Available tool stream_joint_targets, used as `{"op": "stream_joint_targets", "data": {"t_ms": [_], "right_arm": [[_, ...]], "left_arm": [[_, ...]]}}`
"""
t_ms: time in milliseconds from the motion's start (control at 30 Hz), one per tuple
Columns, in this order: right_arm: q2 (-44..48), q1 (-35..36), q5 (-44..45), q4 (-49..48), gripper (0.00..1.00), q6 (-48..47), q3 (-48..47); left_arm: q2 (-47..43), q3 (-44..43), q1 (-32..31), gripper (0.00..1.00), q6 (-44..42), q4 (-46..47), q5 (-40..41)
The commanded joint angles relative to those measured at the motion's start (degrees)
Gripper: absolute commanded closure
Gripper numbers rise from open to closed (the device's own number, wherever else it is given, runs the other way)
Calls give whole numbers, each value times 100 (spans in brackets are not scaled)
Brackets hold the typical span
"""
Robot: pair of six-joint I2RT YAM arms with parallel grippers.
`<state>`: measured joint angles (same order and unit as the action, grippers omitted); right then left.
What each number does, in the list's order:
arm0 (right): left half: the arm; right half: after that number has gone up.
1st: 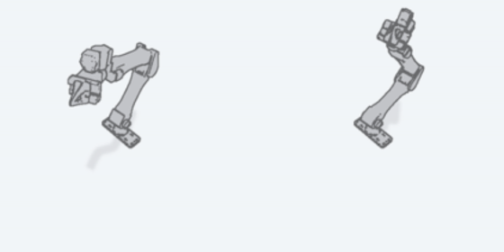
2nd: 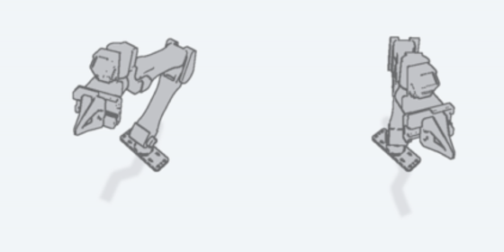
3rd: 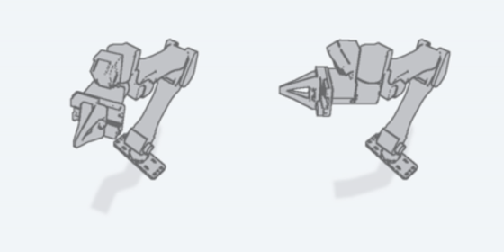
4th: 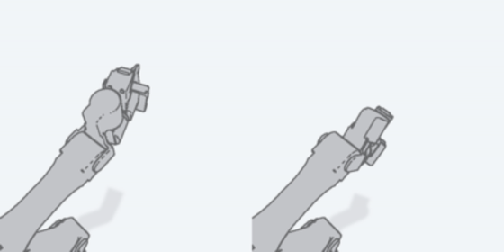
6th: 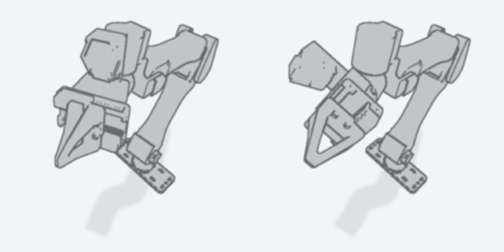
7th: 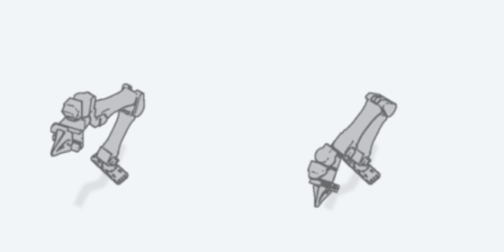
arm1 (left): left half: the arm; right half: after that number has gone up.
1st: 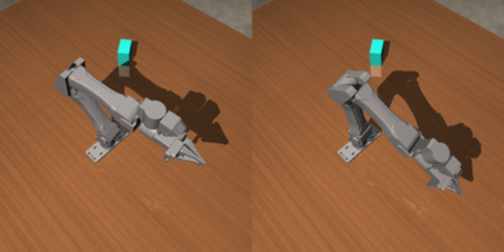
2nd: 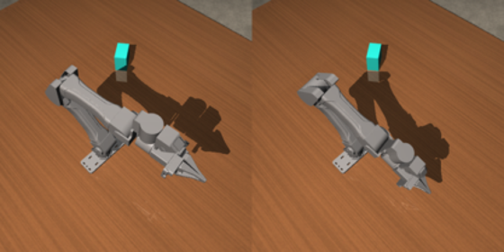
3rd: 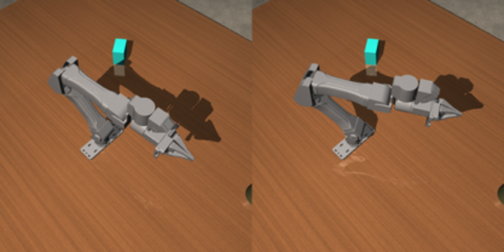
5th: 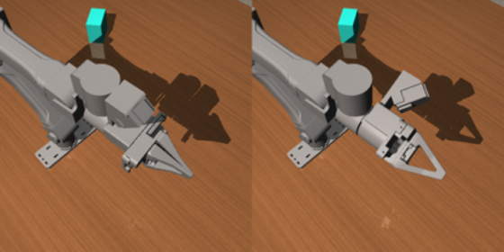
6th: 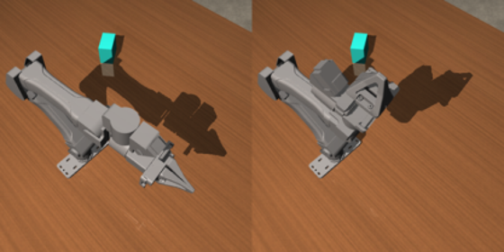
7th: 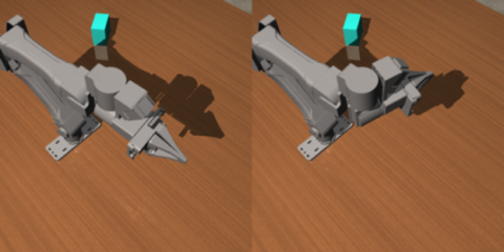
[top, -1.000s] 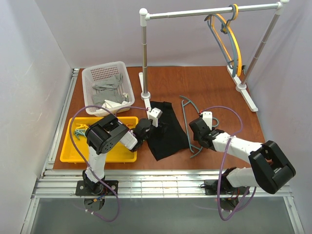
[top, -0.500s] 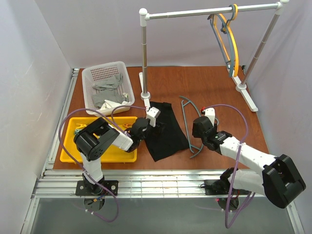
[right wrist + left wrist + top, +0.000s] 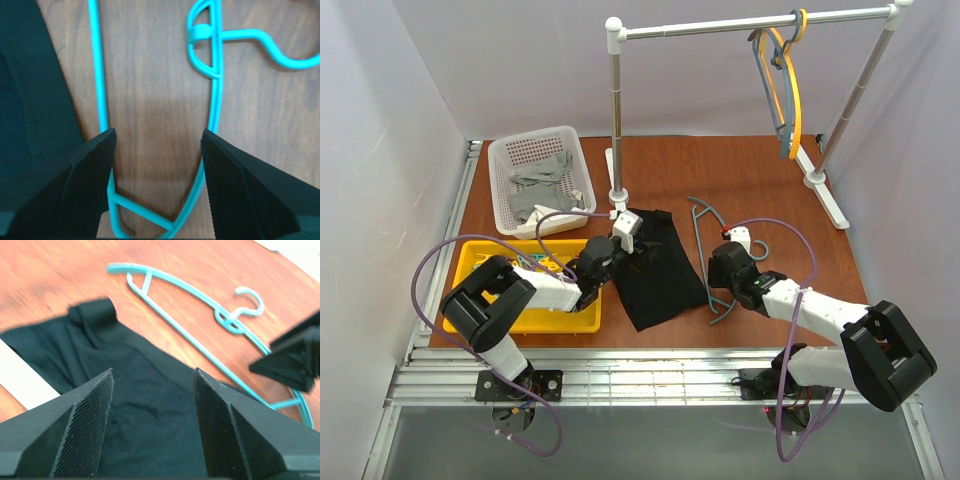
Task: Clip the underwear to the hanger
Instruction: Place the hanger at the center of the board.
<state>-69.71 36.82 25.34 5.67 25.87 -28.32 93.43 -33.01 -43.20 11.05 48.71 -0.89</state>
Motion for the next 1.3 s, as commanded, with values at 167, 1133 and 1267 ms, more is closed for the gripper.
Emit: {"op": "stream_joint_targets", "data": {"t_ms": [167,1133,1267], "right_arm": [[142,308,-671,-953,48,-459,203],[2,124,1131,-84,45,534,169],[10,124,1069,-75,45,498,160]], "left_arm": [[465,103,-224,42,310,-2,-219],[1827,-644,-215,43,451,-406,212],[2100,-987,-180,43,372,-389,98]]}}
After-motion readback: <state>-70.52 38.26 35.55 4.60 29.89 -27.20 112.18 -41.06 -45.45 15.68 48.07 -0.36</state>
